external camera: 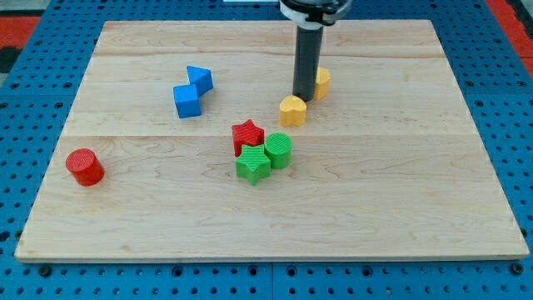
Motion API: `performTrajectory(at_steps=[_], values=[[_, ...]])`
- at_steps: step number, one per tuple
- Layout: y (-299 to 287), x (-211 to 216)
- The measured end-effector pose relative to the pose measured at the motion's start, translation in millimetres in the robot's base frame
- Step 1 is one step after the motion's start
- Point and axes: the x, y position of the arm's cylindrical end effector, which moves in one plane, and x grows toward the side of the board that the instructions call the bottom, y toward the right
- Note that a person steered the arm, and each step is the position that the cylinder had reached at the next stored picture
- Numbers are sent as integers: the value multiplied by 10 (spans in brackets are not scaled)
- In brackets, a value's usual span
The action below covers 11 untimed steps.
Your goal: Move the yellow hexagon and blue triangle into the red star
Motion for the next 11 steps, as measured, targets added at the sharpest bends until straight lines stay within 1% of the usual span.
performTrajectory(at_steps=[2, 3, 4, 5, 6, 8, 9, 10, 11], values=[[-106, 570], [379, 465], [1229, 301], [1182, -367], [537, -417], [-148, 87], [-243, -190], [-385, 34], [-244, 387]])
